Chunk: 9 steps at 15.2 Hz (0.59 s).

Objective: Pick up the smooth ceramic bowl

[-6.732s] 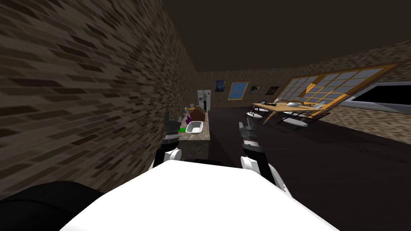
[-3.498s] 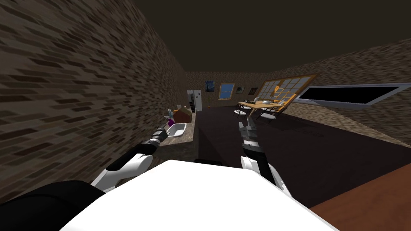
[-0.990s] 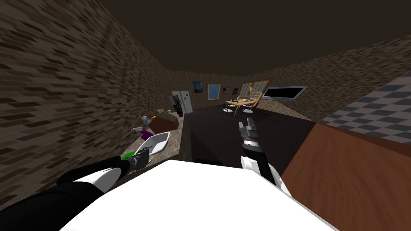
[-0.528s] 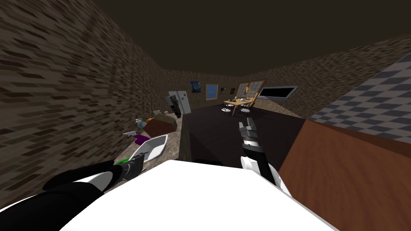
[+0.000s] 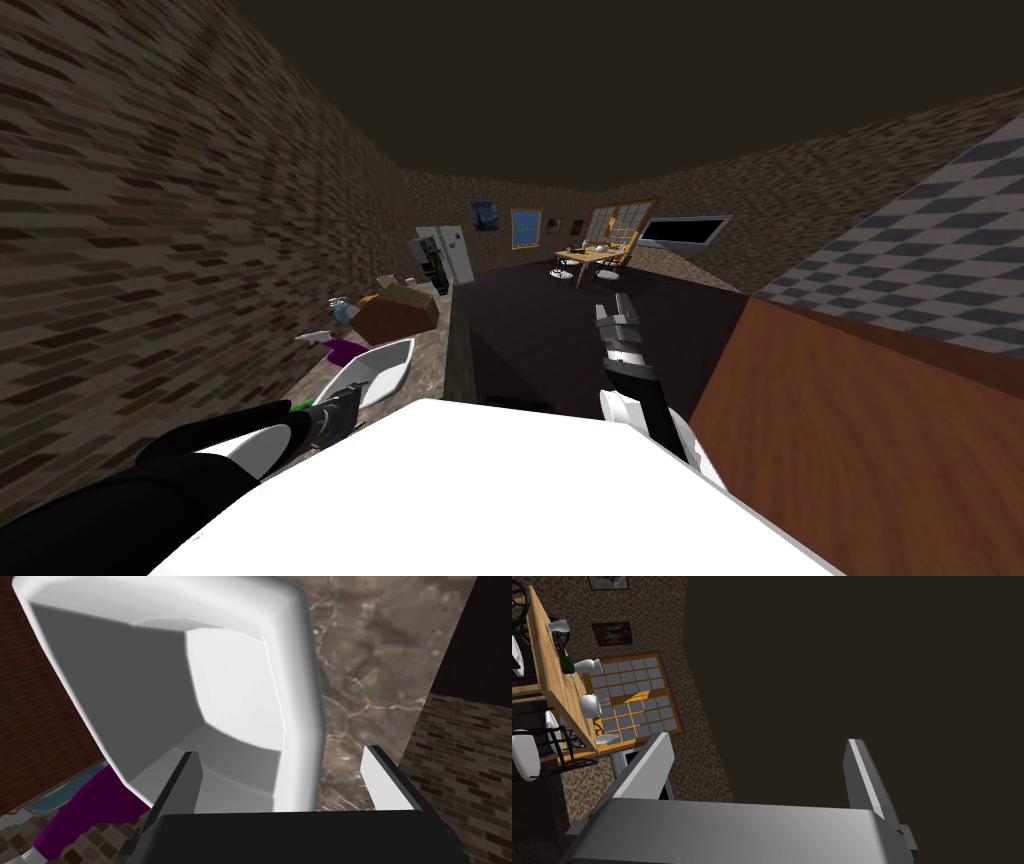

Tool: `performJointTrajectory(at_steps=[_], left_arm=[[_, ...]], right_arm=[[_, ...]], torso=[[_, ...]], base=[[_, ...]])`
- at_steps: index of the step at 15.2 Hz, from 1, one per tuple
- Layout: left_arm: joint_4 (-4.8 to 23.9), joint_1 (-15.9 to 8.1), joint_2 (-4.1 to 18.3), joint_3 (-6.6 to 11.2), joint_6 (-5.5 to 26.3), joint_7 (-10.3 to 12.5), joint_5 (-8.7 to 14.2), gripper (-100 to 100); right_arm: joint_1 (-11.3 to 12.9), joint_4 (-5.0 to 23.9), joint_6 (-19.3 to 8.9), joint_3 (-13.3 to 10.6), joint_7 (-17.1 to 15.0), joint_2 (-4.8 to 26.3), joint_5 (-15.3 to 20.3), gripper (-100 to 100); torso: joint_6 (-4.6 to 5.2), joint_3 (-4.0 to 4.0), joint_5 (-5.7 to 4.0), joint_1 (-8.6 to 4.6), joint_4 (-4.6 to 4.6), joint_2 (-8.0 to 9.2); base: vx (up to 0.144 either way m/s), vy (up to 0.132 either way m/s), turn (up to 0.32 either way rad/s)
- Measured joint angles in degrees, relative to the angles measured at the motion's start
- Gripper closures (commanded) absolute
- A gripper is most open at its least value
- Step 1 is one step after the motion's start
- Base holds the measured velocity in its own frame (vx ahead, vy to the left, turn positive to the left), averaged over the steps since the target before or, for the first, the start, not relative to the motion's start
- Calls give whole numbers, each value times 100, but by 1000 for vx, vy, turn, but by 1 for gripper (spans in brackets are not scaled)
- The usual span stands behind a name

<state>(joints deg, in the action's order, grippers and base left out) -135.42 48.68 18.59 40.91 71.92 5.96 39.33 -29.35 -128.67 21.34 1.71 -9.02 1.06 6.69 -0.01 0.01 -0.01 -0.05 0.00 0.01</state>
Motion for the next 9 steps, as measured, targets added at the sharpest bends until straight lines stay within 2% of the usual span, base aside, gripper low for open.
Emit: performJointTrajectory(at_steps=[5, 9], left_arm=[[5, 4, -3, -1, 5, 2, 0, 100], [-273, 129, -7, 126, 153, 49, 152, 100]], right_arm=[[0, 0, 0, 0, 0, 0, 0, 0], [0, 0, 0, 0, 0, 0, 0, 0]], torso=[[2, 3, -4, 0, 3, 2], [0, 9, -15, -10, 7, 11]], base=[[0, 1, 5], [-5, 7, 37]])
